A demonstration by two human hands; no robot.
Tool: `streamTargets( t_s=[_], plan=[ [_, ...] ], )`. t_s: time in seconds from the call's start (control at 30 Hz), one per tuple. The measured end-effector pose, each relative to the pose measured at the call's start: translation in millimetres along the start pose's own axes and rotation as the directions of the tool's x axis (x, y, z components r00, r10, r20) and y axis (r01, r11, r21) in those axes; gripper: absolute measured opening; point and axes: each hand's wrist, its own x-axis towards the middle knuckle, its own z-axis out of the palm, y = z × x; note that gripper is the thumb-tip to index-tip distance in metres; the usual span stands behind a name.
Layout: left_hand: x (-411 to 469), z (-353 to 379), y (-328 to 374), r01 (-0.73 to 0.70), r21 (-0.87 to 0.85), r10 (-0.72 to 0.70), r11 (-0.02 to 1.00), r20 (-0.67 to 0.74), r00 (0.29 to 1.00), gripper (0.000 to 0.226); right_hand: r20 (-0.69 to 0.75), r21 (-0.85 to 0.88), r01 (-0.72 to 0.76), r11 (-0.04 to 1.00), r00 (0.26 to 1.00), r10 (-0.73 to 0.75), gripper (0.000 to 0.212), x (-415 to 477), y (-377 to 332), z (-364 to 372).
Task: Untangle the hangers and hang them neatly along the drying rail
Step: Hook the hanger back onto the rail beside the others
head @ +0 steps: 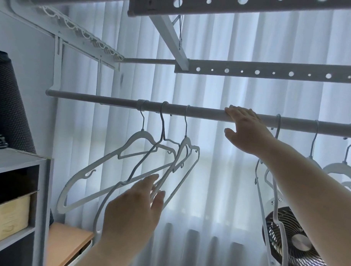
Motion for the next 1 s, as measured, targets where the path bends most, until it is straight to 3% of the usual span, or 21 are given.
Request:
streamTargets(
  t_s=[0.1, 0.2, 0.37, 0.5, 0.63, 0.73, 0.8, 0.93, 1.0],
  plan=[
    [-6, 3, -3, -0.175, -0.034, 0.171, 0.984, -0.1, 0.98, 0.034, -0.057, 0.093, -0.057, 0.994, 0.996, 0.062, 0.056, -19, -3, -6],
    [-18, 7, 2, -0.356, -0.248, 0.297, 0.901, -0.243, 0.923, 0.033, -0.147, 0.106, -0.102, 0.989, 0.982, 0.117, 0.051, -54, -6, -15],
    [-37, 7, 22, -0.501, -0.426, 0.385, 0.753, -0.333, 0.861, 0.038, -0.327, 0.137, -0.216, 0.967, 0.911, 0.25, 0.038, -134, -7, -29],
    [-54, 10, 41, -0.489, -0.504, 0.384, 0.712, -0.304, 0.872, 0.036, -0.363, 0.131, -0.397, 0.908, 0.833, 0.417, 0.046, -186, -1, -35],
    [-68, 14, 55, -0.483, -0.384, 0.449, 0.787, -0.181, 0.875, 0.035, -0.199, 0.158, -0.611, 0.776, 0.75, 0.631, 0.039, -216, 12, -43],
    [-73, 14, 49, -0.439, -0.278, 0.439, 0.855, -0.067, 0.896, 0.038, -0.088, 0.234, -0.664, 0.71, 0.713, 0.696, 0.039, -226, 21, -40],
    [-76, 11, 45, -0.44, -0.269, 0.44, 0.857, -0.064, 0.896, 0.038, -0.065, 0.28, -0.673, 0.684, 0.698, 0.713, 0.043, -227, 27, -36],
    [-80, -5, 56, -0.408, -0.456, 0.438, 0.791, -0.045, 0.898, 0.035, -0.048, 0.393, -0.666, 0.634, 0.674, 0.737, 0.042, -229, 38, -29],
    [-82, -11, 74, -0.192, -0.625, 0.328, 0.756, 0.107, 0.939, 0.034, -0.026, 0.455, -0.64, 0.619, 0.685, 0.728, 0.04, -233, 43, -22]
  ],
)
